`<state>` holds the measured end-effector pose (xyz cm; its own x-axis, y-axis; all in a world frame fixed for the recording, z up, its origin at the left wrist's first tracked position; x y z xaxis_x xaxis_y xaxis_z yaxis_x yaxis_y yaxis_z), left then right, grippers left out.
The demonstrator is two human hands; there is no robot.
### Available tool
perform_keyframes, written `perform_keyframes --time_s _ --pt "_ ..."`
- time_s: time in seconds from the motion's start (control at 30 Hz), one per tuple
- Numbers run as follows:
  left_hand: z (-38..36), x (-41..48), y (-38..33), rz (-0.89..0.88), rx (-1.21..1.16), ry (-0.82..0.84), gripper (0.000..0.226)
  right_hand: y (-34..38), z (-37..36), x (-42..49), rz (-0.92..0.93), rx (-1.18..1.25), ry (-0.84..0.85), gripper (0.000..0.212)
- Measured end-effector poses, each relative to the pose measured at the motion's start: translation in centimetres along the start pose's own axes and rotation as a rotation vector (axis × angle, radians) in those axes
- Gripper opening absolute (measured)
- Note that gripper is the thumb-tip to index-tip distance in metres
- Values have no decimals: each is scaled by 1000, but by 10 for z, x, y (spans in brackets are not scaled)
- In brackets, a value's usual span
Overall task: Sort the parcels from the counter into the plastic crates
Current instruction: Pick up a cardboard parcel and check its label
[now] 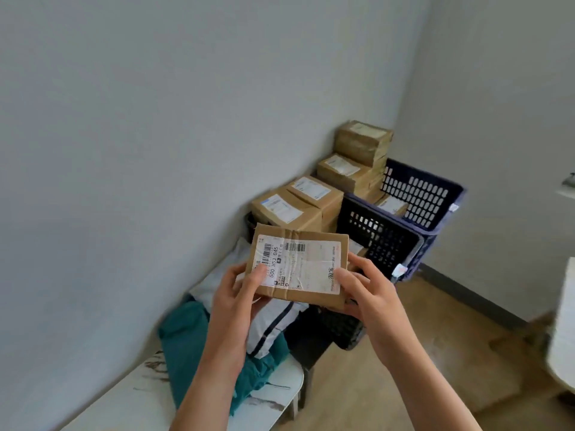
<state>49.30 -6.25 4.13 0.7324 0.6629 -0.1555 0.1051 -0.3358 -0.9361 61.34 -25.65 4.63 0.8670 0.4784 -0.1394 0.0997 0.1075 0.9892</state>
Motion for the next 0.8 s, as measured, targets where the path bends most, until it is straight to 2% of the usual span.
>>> perform_keyframes --time_s 0.13,0.3,0.37,0.53,0.63,0.7,0.8 --pt "-91 10 37 102 18 76 54 -4 97 20 -29 -53 -97 41" --pt "-179 28 74 196 37 144 32 -10 190 41 -81 -73 -179 45" --pt "-203 35 86 222 49 163 29 -14 215 51 -93 -80 -197 44" --pt "-242 62 124 320 37 170 32 -16 255 90 -141 -159 -219 38" --pt "-255 86 146 381 57 174 29 -16 267 132 -191 -320 -218 47" --pt "-260 103 161 430 125 184 23 -15 267 166 -221 -468 -166 49" --pt "-255 136 186 524 235 180 29 -17 257 215 -310 -650 -36 42"
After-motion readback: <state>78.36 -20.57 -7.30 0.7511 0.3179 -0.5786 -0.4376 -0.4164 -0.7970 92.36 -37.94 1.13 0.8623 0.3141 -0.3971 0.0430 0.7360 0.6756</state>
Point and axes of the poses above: each hand's wrist, its own x-axis towards the middle knuckle, its own z-axis out of the back of the hand, y = z × x, the point moved 10 cm from there along x, towards the middle knuckle, and after that the axes turned 8 degrees about -x, right-handed, at the moved point
